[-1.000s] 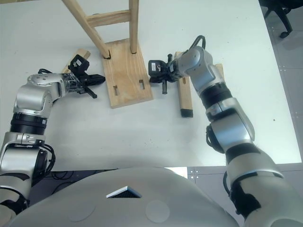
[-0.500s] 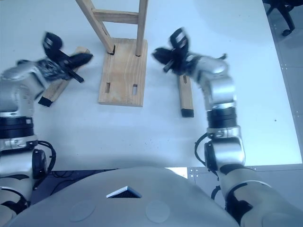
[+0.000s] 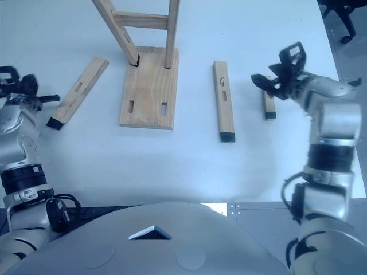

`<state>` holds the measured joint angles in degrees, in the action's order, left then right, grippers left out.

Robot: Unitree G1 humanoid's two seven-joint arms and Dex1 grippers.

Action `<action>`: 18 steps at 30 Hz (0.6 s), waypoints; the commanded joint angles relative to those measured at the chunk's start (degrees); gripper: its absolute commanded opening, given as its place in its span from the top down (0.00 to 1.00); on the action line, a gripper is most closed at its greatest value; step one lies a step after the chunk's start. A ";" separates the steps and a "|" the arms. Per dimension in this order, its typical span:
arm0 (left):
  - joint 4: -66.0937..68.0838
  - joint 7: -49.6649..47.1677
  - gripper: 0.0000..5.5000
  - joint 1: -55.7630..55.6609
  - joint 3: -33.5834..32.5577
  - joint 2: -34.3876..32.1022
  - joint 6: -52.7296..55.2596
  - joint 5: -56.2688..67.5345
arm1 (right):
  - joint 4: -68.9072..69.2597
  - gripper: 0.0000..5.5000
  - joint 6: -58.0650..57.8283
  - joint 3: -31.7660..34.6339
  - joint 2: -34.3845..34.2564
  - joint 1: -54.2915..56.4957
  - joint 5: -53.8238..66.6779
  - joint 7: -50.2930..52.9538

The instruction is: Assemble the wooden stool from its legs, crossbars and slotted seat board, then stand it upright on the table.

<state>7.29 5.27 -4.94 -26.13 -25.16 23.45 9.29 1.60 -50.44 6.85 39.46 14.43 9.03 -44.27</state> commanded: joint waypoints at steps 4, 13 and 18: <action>-2.90 -0.94 1.00 -0.61 -0.36 2.31 -3.67 1.72 | 1.14 0.33 -5.31 -3.85 5.97 -3.80 0.80 -2.58; -4.28 0.31 1.00 -3.90 0.40 1.29 -4.66 2.99 | -4.57 0.40 -3.10 -6.39 3.26 -11.90 -0.31 1.42; -7.87 0.63 1.00 -5.64 0.23 0.81 -4.60 4.04 | -10.79 0.53 -0.87 -4.72 1.05 -11.89 0.30 3.46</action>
<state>1.60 5.84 -9.51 -25.66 -23.79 18.58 12.88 -3.36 -49.40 3.69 43.07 5.66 10.31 -42.64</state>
